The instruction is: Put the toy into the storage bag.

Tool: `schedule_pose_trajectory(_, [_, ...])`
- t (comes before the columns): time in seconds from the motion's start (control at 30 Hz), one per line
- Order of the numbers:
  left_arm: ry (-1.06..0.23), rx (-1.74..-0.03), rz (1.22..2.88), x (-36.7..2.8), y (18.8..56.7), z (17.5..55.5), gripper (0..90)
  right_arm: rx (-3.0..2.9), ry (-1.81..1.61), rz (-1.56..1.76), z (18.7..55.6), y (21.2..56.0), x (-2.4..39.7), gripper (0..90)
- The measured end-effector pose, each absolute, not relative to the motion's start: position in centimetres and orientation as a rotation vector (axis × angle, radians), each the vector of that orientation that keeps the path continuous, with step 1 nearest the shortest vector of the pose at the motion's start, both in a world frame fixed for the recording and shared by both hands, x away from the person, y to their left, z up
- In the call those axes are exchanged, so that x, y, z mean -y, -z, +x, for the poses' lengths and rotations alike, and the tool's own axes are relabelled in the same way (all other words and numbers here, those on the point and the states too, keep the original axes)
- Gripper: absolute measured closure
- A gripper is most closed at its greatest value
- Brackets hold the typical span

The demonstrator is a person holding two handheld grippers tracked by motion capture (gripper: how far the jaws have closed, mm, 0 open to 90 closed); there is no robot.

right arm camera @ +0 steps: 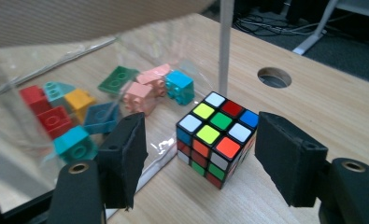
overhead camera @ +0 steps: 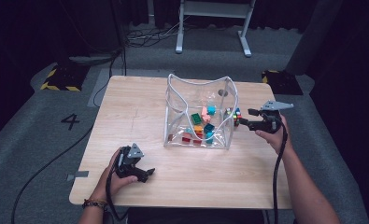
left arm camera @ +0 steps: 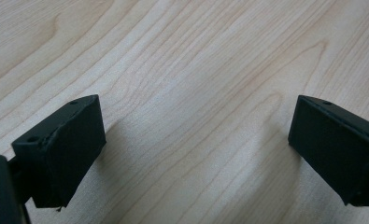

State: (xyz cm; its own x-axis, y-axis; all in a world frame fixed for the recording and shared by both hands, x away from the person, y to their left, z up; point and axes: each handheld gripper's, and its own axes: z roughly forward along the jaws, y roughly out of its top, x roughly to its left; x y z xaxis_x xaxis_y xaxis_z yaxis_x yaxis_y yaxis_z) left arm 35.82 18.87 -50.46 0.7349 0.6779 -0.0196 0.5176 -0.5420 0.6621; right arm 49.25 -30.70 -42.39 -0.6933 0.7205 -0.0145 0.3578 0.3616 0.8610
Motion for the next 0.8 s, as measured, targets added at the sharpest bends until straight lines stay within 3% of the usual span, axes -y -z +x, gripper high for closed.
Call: schedule_pose_trajectory(0.8, [-0.314, -0.898, 2.271, -18.9, 50.5, 35.8, 4.0, -2.129, -1.161, 1.113, 52.2, 46.1, 26.3, 29.2])
